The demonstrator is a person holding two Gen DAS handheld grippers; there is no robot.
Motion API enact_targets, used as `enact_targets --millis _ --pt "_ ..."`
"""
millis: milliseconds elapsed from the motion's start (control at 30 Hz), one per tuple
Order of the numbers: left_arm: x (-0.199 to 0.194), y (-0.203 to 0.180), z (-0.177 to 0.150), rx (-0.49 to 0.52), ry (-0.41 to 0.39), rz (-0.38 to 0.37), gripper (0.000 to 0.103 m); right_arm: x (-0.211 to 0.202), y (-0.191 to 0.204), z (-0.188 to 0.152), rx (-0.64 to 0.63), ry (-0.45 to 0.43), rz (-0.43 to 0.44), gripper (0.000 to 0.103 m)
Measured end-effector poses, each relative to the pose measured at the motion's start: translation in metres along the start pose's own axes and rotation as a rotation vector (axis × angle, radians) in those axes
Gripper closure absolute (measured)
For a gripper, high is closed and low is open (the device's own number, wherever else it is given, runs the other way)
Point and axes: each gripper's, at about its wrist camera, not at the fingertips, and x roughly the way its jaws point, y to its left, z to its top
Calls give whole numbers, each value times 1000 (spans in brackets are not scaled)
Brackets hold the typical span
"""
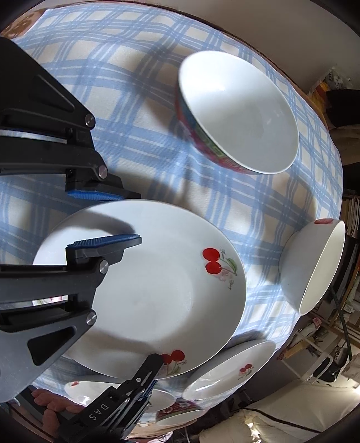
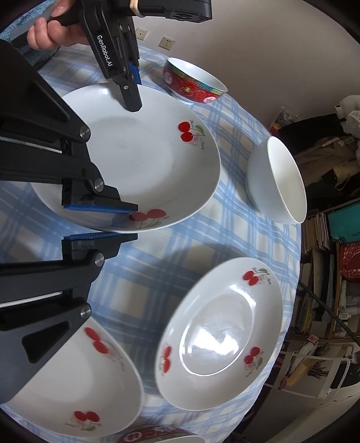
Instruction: Organize plates and bowls
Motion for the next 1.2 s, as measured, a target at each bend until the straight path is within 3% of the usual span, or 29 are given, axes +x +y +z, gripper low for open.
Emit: enact_targets --millis 567,900,1200 --pt "-26 -11 -45 56 37 6 81 -35 8 -45 35 15 -54 89" --pt "-10 -24 -51 123 80 55 80 -19 -1 -56 72 64 -74 86" --pt "-15 -23 -48 99 74 63 81 -18 2 -56 54 84 -83 86"
